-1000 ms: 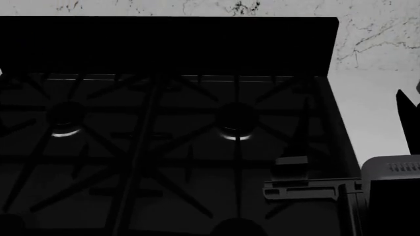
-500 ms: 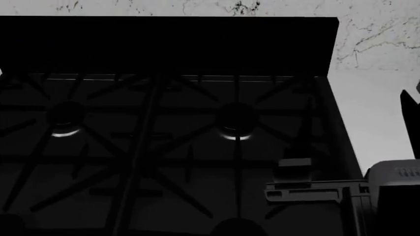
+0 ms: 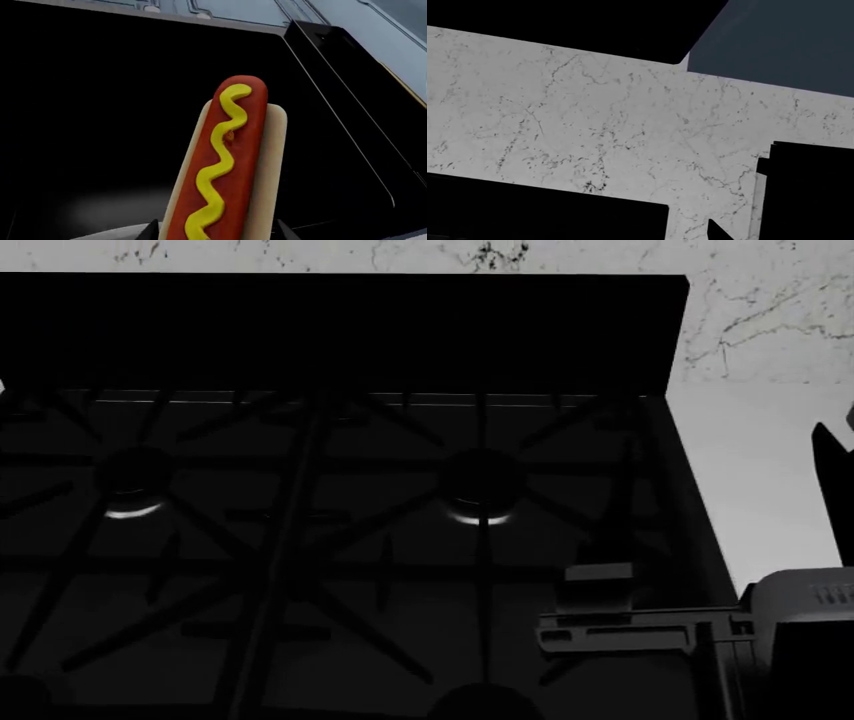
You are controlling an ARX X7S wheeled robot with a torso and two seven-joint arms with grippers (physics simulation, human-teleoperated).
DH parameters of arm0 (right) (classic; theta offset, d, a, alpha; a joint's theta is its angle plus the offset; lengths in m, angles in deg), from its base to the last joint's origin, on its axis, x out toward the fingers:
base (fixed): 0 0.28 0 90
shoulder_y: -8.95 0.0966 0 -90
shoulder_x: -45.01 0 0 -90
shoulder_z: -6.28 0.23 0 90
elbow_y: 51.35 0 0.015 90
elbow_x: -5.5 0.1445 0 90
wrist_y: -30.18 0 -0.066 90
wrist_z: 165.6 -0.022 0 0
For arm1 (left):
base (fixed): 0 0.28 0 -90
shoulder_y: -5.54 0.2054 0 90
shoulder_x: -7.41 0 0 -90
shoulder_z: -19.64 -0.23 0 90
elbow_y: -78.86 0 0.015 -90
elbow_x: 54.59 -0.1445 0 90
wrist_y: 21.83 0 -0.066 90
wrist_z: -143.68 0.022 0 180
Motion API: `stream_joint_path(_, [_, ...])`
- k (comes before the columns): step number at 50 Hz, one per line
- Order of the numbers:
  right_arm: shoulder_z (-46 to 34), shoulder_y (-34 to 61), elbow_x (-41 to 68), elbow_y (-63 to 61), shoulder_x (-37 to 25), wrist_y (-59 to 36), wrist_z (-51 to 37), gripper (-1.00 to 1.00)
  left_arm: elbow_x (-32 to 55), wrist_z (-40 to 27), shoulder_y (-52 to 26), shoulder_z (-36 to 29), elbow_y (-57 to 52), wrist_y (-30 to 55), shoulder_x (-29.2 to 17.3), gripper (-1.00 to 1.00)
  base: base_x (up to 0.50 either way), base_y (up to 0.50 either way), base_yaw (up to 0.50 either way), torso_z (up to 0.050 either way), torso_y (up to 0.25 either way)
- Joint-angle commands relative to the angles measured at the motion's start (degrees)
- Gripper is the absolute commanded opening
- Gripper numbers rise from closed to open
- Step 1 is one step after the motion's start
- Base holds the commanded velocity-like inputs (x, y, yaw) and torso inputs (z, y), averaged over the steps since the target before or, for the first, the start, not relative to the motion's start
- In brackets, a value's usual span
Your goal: Pick the hot dog from the counter and place it in the microwave.
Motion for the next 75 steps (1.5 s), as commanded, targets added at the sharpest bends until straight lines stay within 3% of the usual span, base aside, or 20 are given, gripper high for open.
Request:
stream_joint_path(1, [-0.5, -0.2, -0.1, 0.2, 0.0, 0.5, -0.1, 1.0, 2.8, -0.3, -9.5, -0.9, 2.9, 3.5, 1.6, -1.0, 0.0, 0.0, 0.0, 0.0, 0.0])
stream_joint_path(16, [-1.3, 0.1, -0.1, 0.8, 0.1, 1.2, 0.1, 1.0, 2.7, 0.9, -22.2, -2.8, 10.6, 8.1, 4.7, -1.0, 0.0, 0.0, 0.0, 0.0, 0.0])
stream_joint_path(42, [-1.9, 0.3, -0.2, 1.5, -0.2, 2.2, 0.2, 1.0, -0.5, 2.8, -34.9, -4.5, 26.4, 9.1, 10.4, -1.0, 0.0, 0.0, 0.0, 0.0, 0.0])
stream_joint_path(75, [-2.9, 0.8, 0.1, 2.0, -0.5, 2.5, -0.1, 1.0, -11.9, 14.6, -49.6, -10.3, 64.8, -4.1, 20.4, -1.0, 0.0, 0.0, 0.0, 0.0, 0.0])
